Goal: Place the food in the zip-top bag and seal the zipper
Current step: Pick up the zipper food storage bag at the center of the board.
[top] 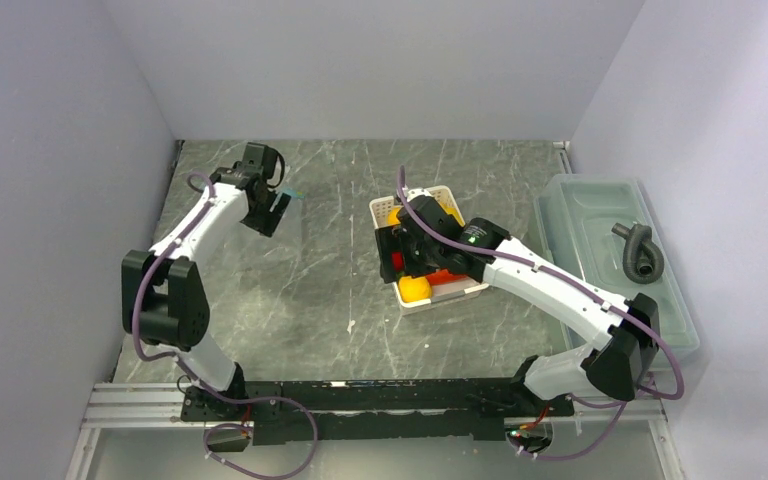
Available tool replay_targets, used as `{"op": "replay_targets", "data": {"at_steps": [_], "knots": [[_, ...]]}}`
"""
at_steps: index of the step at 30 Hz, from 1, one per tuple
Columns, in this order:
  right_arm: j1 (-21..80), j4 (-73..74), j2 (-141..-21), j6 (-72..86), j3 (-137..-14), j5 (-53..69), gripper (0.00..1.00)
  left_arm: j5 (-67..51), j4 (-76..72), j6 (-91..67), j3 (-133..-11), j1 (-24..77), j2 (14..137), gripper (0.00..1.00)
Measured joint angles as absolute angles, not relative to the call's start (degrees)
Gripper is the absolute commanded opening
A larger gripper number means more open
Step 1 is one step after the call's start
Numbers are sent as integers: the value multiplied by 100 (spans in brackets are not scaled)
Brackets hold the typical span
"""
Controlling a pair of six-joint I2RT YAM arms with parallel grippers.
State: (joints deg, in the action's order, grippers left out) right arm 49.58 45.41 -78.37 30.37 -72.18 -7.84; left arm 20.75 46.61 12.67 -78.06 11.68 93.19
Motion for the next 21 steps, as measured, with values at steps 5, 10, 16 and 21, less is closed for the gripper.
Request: {"op": "replay_targets", "data": {"at_steps": [5,10,16,21], "knots": [[4958,4493,-7841,3011,-7216,-733,95,2158,4602,1275,-7802,1205,9618,72],[4958,4491,-7843,3000,-7216,-733,95,2285,4604,1262,-7804,1210,9883,57],[4958,4491,-7843,3000,-7216,-733,95,2300,4630,1238,-7813,1210,10071,34],[4958,4491,-7843,3000,-7216,-735,95,2303,4676,1223,-7819,1210,10149,1]]}}
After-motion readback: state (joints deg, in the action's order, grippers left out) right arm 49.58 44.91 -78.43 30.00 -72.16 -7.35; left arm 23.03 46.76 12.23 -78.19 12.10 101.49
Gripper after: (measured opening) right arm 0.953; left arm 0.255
